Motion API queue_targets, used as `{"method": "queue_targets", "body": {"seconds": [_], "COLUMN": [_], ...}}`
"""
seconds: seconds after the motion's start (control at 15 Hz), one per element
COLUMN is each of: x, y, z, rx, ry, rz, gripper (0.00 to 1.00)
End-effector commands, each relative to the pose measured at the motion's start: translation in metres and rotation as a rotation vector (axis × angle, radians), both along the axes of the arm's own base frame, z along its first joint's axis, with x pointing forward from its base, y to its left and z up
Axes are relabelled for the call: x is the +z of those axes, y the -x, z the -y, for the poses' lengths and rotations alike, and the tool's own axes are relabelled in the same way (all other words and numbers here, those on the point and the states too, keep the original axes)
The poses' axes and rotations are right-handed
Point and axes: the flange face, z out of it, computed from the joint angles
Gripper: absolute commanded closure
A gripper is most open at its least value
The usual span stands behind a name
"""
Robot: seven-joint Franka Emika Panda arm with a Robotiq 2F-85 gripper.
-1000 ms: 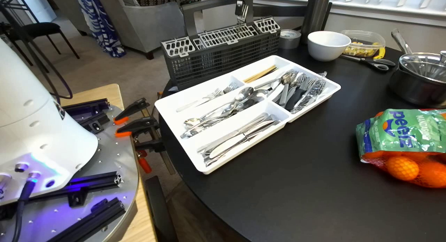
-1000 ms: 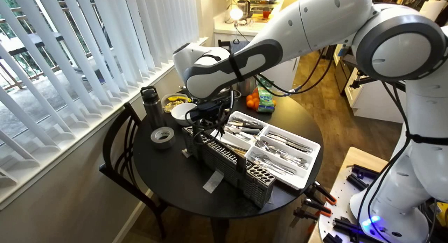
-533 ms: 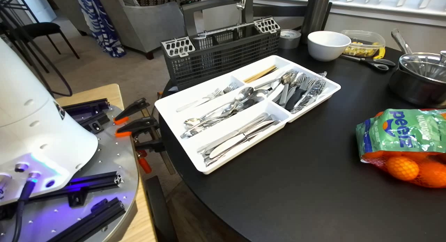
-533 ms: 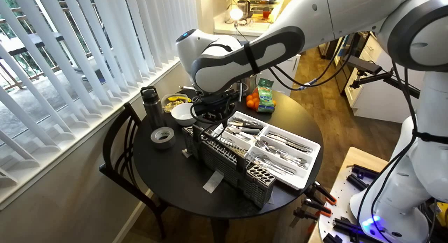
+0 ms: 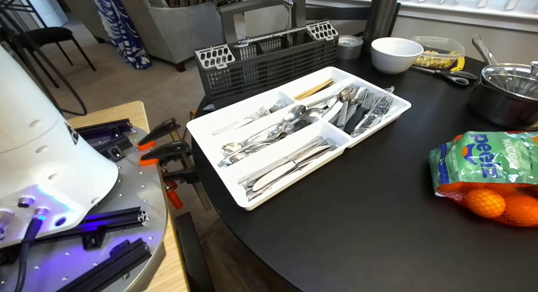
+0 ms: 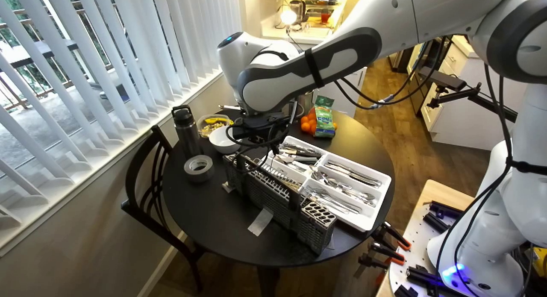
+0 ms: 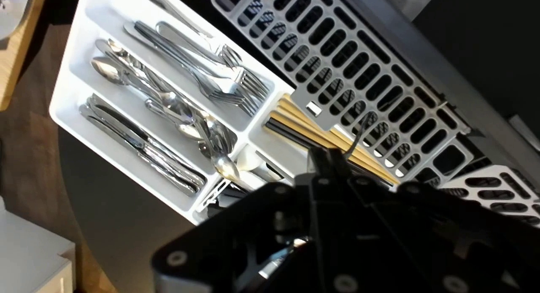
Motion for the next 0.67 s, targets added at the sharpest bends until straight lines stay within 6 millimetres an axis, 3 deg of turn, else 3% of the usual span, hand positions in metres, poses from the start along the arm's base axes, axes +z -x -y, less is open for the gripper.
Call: {"method": "queue_targets", "body": {"seconds": [0.0,0.6], "x": [0.005,0.02], "y": [0.009,0.009], "z": [0.002,0.008], "rx": [-0.195,-0.492], "ry": [-0.032,-0.094], "rz": [0.002,0.006], "gripper": [0.97,0.97]}}
